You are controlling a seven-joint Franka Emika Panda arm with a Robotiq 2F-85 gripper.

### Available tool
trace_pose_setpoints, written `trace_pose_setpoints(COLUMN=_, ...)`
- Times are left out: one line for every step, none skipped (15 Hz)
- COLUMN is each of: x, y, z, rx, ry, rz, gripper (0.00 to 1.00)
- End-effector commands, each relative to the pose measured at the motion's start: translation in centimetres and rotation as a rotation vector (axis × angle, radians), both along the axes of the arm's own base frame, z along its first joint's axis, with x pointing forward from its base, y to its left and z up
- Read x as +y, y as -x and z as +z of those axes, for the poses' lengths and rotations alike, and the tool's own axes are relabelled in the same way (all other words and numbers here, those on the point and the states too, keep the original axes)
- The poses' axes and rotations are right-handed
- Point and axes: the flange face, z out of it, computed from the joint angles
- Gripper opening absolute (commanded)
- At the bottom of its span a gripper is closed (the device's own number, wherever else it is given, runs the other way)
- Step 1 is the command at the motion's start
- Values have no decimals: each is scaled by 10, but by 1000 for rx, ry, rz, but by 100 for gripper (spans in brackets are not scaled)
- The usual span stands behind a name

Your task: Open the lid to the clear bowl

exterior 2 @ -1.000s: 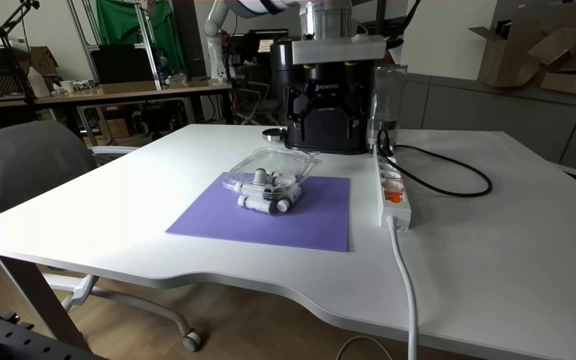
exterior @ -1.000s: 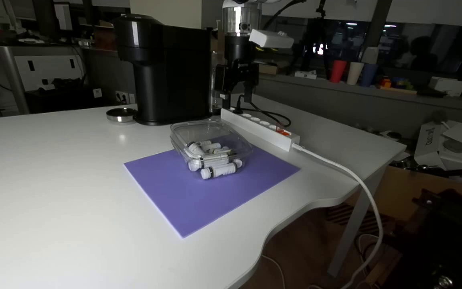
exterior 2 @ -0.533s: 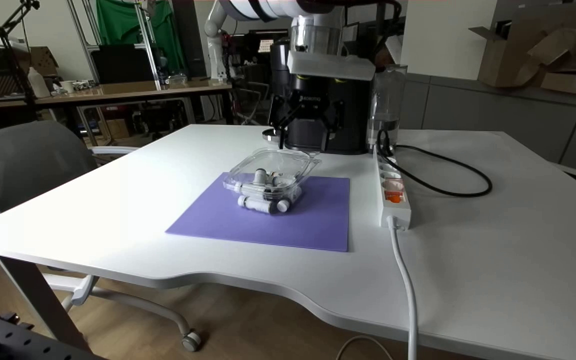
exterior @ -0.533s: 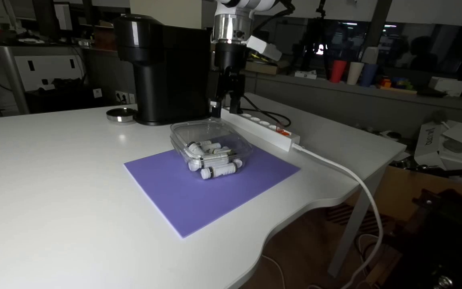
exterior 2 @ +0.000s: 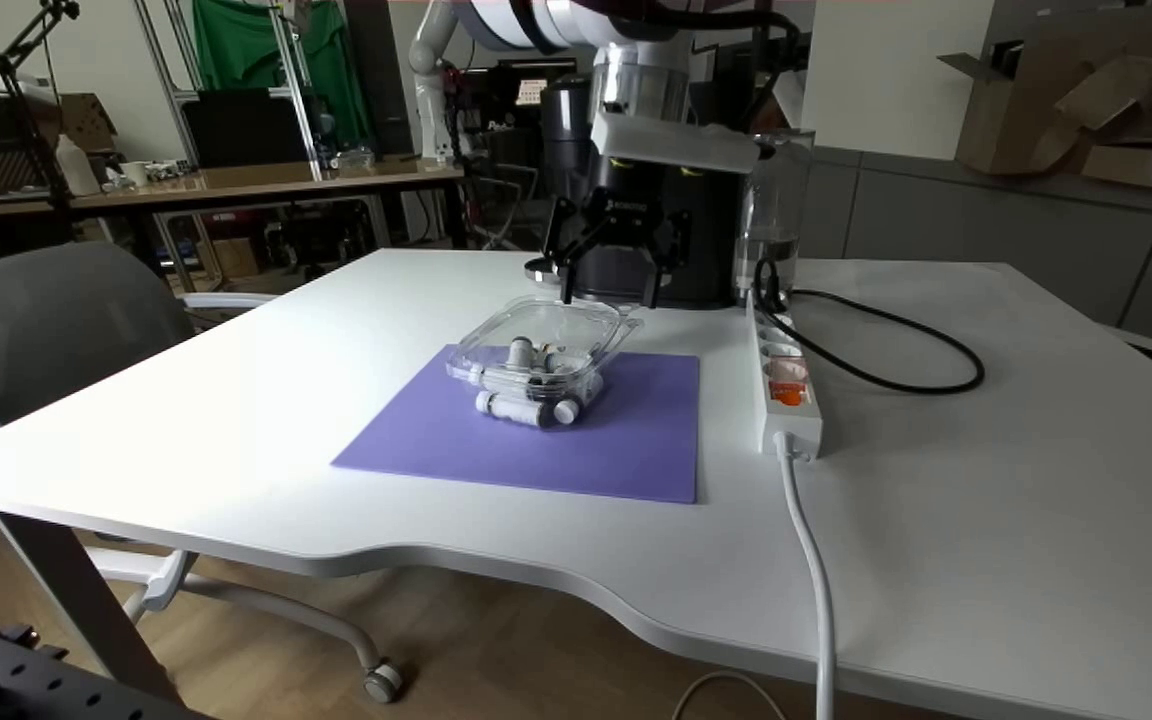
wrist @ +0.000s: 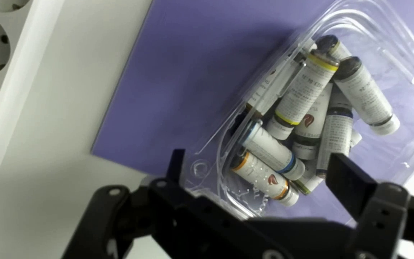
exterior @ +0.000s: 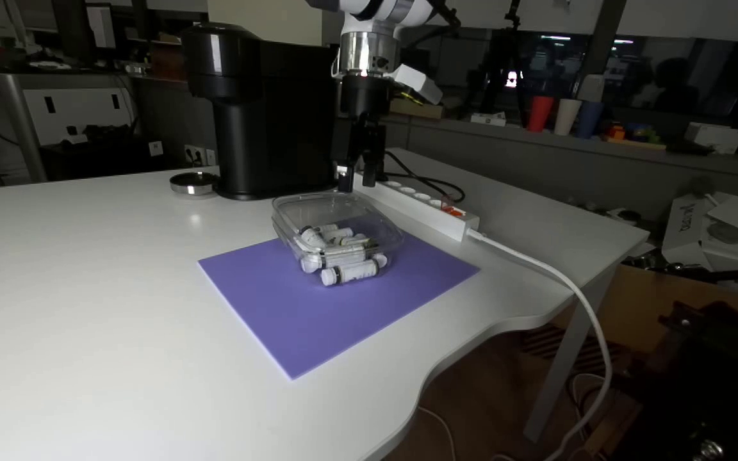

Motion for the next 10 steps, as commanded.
trace_pose_setpoints(x=-9, y=-19, z=1, rx=-9, ry=-4, rz=-38, gripper=100)
trace_pose_setpoints(x=-10, y=-22, z=1, rx=-12, ry=-4, rz=-43, gripper=100)
trace_pose_setpoints(x=-11, y=-25, z=0, rx=-14, ry=-2, rz=-48, gripper=100)
trace_pose_setpoints(x=-13, y=-28, z=-1, rx=-16, ry=-1, rz=-50, gripper=100)
trace_pose_setpoints(x=-14, y=-31, z=-2, rx=-16, ry=-1, rz=-53, gripper=100)
trace_pose_setpoints(x=-15, y=-34, z=-4, rx=-15, ry=-3, rz=-53, gripper=100)
trace_pose_setpoints(x=-15, y=-36, z=-5, rx=-13, ry=-3, rz=-50, gripper=100)
trace_pose_setpoints(x=-16, y=-39, z=-6, rx=-7, ry=-8, rz=-49, gripper=100)
trace_pose_setpoints(x=-15, y=-41, z=-7, rx=1, ry=-20, rz=-43, gripper=100)
trace_pose_setpoints(x=-15, y=-43, z=-8, rx=7, ry=-30, rz=-39, gripper=100)
